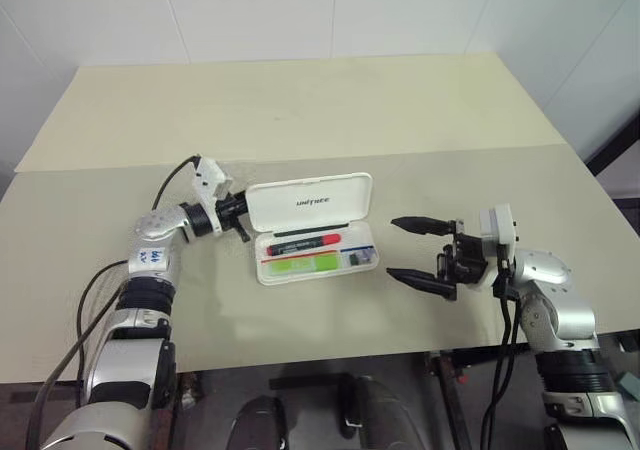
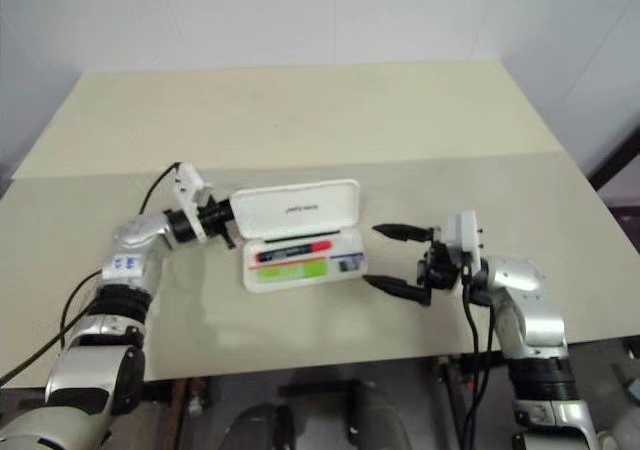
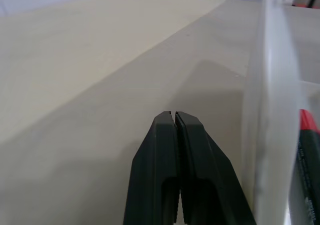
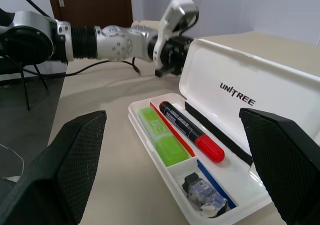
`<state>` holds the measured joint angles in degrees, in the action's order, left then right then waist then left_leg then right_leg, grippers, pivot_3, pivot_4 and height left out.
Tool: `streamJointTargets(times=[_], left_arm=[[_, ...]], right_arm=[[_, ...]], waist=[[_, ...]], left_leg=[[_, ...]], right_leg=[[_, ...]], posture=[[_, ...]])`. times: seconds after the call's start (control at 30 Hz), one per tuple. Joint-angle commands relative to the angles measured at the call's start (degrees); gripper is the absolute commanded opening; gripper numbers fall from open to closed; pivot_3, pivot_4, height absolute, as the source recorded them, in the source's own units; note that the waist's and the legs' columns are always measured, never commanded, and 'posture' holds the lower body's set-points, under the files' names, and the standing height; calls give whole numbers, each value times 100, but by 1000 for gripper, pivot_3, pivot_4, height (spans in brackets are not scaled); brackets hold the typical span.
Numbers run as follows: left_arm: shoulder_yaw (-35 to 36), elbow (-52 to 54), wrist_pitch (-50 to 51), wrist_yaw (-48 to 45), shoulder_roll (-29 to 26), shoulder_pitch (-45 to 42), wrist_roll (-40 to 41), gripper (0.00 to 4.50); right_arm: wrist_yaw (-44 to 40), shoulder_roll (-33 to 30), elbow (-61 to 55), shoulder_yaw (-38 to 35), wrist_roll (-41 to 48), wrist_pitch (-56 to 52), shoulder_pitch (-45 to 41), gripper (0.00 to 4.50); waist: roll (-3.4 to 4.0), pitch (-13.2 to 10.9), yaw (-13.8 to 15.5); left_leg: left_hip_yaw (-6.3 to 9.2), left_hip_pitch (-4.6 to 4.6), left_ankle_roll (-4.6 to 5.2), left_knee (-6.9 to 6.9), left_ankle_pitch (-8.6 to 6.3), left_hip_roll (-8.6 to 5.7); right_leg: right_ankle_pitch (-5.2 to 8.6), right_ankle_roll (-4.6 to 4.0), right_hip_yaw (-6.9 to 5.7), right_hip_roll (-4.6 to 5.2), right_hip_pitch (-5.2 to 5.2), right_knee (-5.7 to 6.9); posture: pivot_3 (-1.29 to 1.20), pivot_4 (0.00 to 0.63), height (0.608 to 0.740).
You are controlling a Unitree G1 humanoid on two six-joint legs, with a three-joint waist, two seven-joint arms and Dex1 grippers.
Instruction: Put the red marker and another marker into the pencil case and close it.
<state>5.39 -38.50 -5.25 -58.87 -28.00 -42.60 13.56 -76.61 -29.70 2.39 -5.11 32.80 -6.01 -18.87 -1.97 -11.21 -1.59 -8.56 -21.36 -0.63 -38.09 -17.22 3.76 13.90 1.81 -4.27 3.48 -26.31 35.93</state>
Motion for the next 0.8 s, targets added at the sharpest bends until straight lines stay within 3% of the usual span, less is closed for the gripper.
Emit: streamJointTargets(times=[0.03,0.17,0.37,0.6,0.8], left_arm=[[-265,329,-469,-499,-256,37,-192,47],[-640,548,-785,-943,-393,62,-373,47],[-1110,1330,-79,-1370,-305,286,-295,47],[-1562,1417,264,-939,-75,543,-750,47],[-1897,1625,685,-675,-78,740,-1069,47]], right_arm=[[55,-5,-186,-61,49,105,41,4500],[93,14,-195,-42,36,105,55,4500],[141,-23,-211,-54,28,94,68,4500],[237,-79,-284,-86,15,78,118,4500],[336,-115,-397,-117,31,79,194,4500]], waist=[[0,0,6],[0,0,10],[0,0,15],[0,1,9],[6,6,9]], left_leg=[[0,1,0,0,0,0],[-1,0,2,-1,0,-4],[0,-4,6,-1,0,-5],[5,0,7,-6,2,-4],[19,47,12,-6,3,2]], right_leg=[[0,0,0,-1,0,1],[0,0,-1,-2,1,0],[0,1,0,-5,1,-2],[0,1,2,-7,4,2],[0,3,-4,1,71,-24]], posture=[[0,150,740],[0,150,740],[0,150,740],[0,150,740],[0,150,740]])
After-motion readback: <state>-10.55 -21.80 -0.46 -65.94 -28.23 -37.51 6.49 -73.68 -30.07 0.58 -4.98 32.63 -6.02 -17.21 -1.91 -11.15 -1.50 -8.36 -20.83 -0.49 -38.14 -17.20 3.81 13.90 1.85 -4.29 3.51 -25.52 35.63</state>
